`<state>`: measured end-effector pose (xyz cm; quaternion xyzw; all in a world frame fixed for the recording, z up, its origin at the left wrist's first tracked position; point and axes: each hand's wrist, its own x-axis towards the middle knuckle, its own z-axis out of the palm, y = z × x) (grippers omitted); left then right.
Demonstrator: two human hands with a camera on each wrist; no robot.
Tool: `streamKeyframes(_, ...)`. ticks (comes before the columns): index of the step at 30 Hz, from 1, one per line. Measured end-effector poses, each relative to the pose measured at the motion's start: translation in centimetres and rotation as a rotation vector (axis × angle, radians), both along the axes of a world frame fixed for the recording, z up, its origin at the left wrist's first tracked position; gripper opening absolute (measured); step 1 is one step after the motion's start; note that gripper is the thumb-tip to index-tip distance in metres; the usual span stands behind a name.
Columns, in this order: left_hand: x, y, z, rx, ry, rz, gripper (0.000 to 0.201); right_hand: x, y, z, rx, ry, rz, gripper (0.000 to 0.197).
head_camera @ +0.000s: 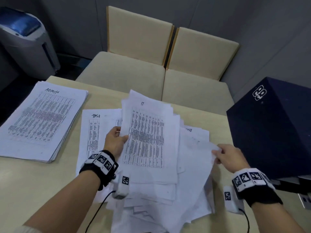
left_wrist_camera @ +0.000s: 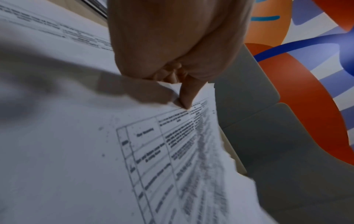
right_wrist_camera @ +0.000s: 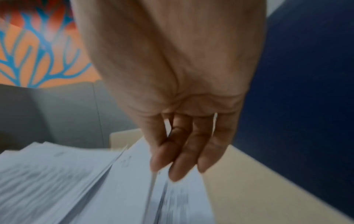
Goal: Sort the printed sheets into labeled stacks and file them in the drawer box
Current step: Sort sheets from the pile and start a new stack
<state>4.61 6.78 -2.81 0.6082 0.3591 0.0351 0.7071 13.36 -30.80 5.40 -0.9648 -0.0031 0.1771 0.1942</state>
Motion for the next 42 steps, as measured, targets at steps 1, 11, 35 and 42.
streamKeyframes(1, -0.1, 0.2, -0.2, 0.009, 0.01, 0.008, 0.022, 0.3, -0.7, 1.3, 0.049, -0.078, -0.056, 0.023)
streamKeyframes(11, -0.1, -1.7, -0.3, 0.093, 0.022, -0.057, 0.026, 0.7, 1.2, 13.3, 0.914, -0.45, -0.478, 0.019)
streamKeyframes(35, -3.0, -4.0, -0.9, -0.003, 0.105, -0.393, 0.088, -3.9, 7.8, -5.7, 0.262, 0.24, -0.235, 0.09)
streamKeyframes(42, -1.0, -5.5, 3.5, -0.155, -0.201, -0.55, 0.045, -4.9, 5.4, -3.8, 0.882, 0.174, -0.556, 0.069)
